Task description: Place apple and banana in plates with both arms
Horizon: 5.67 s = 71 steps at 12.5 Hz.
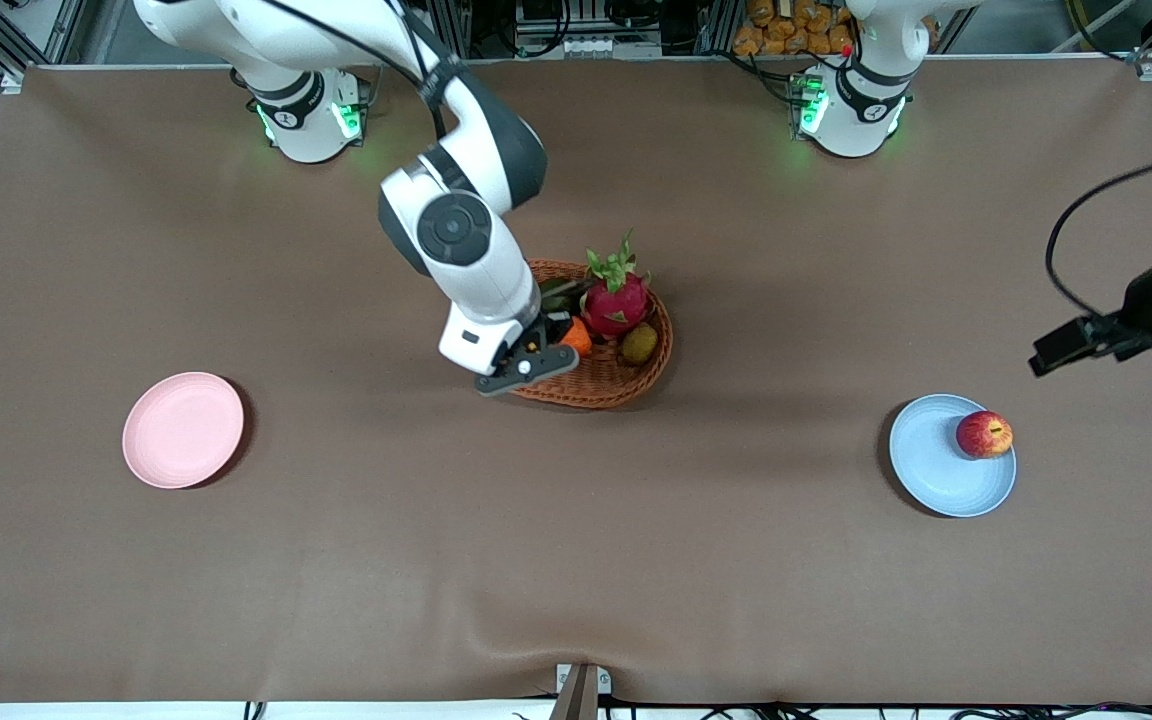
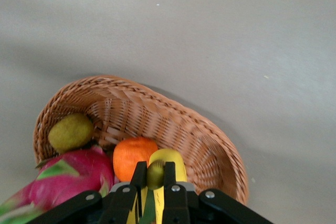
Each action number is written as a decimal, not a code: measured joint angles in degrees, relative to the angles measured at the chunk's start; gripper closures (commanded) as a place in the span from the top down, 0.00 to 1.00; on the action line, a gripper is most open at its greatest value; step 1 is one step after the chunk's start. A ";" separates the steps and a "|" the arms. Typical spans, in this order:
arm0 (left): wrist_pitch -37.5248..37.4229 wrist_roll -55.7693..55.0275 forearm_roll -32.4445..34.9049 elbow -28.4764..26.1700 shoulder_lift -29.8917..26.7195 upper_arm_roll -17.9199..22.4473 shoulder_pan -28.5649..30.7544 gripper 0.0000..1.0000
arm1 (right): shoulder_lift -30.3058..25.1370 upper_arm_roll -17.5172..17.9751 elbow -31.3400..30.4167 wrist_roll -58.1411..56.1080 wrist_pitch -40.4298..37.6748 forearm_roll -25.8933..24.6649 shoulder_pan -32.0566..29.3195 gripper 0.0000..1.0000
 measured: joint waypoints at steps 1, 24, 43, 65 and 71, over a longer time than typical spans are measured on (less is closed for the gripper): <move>-1.20 0.00 0.00 -0.01 -1.41 -0.31 -0.01 1.00 | -1.40 -1.03 0.01 0.37 -2.60 -0.02 -0.22 0.00; -7.46 0.00 0.00 -1.74 -7.35 -1.61 -0.01 1.00 | 12.46 -22.37 -0.67 -14.69 -6.31 -35.83 -17.67 0.00; -7.47 0.00 0.01 -2.07 -7.26 -2.34 0.09 1.00 | 22.30 -21.46 -1.79 2.40 3.79 -48.16 -11.76 1.00; -7.46 1.36 0.01 -1.26 -7.73 -3.96 0.12 1.00 | -7.89 -22.03 -10.41 -4.56 -3.73 -24.96 -10.31 1.00; -9.37 1.81 0.01 -1.42 -7.68 -3.42 0.81 1.00 | -21.93 -22.48 -12.01 -8.21 -16.59 -15.22 -12.04 1.00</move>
